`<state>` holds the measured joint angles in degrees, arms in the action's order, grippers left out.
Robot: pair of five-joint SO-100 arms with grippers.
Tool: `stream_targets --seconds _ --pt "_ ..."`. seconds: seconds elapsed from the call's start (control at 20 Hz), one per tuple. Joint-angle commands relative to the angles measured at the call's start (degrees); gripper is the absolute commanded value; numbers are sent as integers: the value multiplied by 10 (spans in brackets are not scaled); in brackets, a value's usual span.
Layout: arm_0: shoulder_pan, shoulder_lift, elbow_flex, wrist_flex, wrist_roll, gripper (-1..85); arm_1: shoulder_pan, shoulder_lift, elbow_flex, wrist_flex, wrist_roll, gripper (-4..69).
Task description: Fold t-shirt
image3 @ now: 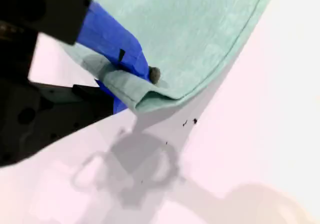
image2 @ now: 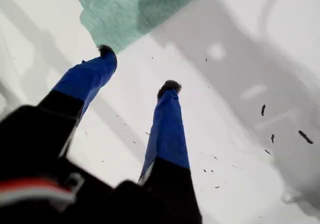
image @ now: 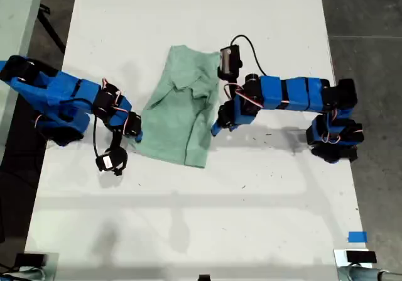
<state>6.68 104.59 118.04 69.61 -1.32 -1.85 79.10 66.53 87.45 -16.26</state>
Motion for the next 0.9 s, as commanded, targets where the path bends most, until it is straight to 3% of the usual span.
stream_targets --seconds 0.0,0.2,0.3,0.4,0.65,0.85 --pt "13 -96 -134 -14 24 0 -6 54 -3 -11 -2 219" --pt "39 -359 -421 32 81 11 -9 69 11 -8 5 215" --pt "47 -431 -548 100 122 296 -11 76 20 -8 11 215" --pt "46 -409 -581 142 161 375 -12 83 34 -12 16 213" --pt "24 -229 -643 248 219 376 -4 90 42 -25 10 206" --pt "0 -139 -580 353 176 361 -5 112 54 -23 21 204"
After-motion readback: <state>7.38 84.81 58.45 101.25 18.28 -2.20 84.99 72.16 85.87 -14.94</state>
